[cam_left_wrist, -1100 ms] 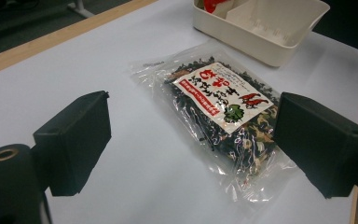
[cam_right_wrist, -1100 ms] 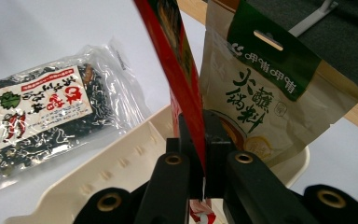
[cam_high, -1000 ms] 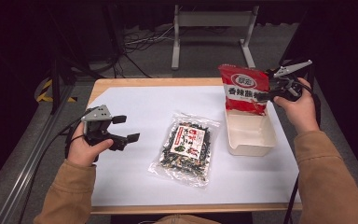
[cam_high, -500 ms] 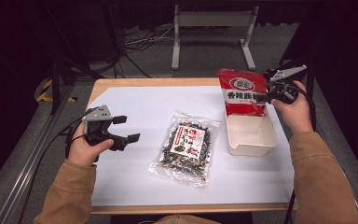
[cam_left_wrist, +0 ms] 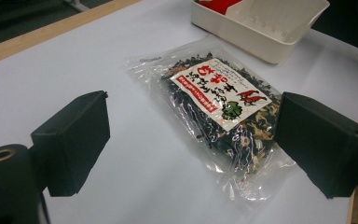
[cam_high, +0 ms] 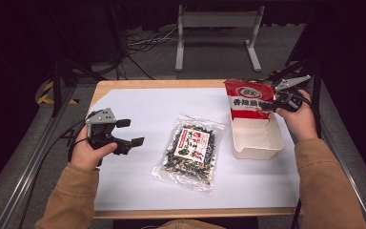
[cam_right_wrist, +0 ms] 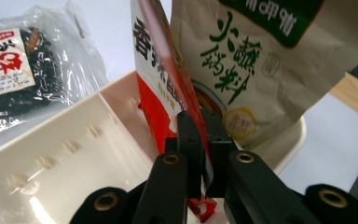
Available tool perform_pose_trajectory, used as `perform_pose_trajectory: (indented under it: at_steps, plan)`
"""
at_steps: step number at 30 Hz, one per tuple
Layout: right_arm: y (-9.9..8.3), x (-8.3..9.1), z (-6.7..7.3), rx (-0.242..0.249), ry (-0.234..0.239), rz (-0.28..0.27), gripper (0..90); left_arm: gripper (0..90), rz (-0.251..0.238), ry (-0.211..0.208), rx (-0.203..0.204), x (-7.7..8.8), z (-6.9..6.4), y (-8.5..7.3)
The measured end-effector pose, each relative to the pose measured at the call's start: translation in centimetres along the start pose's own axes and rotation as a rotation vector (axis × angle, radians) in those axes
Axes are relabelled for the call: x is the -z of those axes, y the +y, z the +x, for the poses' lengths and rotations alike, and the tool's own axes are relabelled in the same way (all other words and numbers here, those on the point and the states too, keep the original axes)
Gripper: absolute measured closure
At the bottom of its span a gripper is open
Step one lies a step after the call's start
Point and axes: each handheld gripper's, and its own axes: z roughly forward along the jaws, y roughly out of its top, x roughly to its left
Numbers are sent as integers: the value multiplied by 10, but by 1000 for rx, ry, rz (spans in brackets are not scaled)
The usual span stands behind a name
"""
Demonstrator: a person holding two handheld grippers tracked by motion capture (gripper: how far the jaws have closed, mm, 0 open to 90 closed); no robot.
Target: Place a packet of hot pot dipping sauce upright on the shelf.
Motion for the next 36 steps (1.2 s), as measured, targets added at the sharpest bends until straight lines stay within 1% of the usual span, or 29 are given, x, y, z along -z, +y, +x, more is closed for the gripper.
perform_pose_trajectory:
  at_steps: [3,4,6,8,12,15,17,19,20,21,23,24,26,27,30,32,33,36]
  plan:
    - [-1,-2,2,2,-18,49,875,110,-1,-2,-4,0,0,0]
    - [-2,-2,2,5,-19,47,875,110,4,-8,0,-1,-1,0]
    - [-4,-3,2,-2,-21,40,876,109,6,-6,-6,-1,0,0]
    - [-6,-3,2,-13,-22,33,875,108,8,-12,3,-2,-1,0]
    - [-10,-3,2,-19,-25,22,875,107,12,-12,4,-4,-1,-1]
    - [-12,-3,1,-32,-14,15,862,107,15,-14,0,-5,-1,-1]
    - [-12,-2,1,-36,-8,15,841,107,19,-17,4,-5,-1,-1]
    - [-12,-1,2,-43,-2,8,795,105,18,-18,6,-6,-1,-2]
    - [-12,1,2,-58,0,-7,768,104,20,-17,7,-7,-1,-2]
    - [-12,2,3,-71,2,-23,731,102,19,-16,6,-7,-1,-2]
    - [-11,5,5,-85,-5,-36,657,99,20,-21,8,-8,-1,-2]
    - [-11,7,6,-84,-5,-43,608,98,20,-21,8,-9,-1,-2]
    - [-12,9,9,-85,0,-54,557,94,17,-20,8,-9,-1,-2]
    - [-12,11,10,-86,-10,-65,528,92,19,-22,12,-9,-1,-2]
    - [-13,15,13,-86,-12,-74,509,83,19,-24,12,-10,-1,-2]
    - [-13,19,15,-86,-23,-82,493,79,17,-23,13,-11,-1,-3]
    - [-14,25,19,-88,-30,-92,475,72,18,-25,14,-12,-1,-3]
    - [-15,31,25,-73,-42,-97,459,68,19,-25,17,-12,-1,-3]
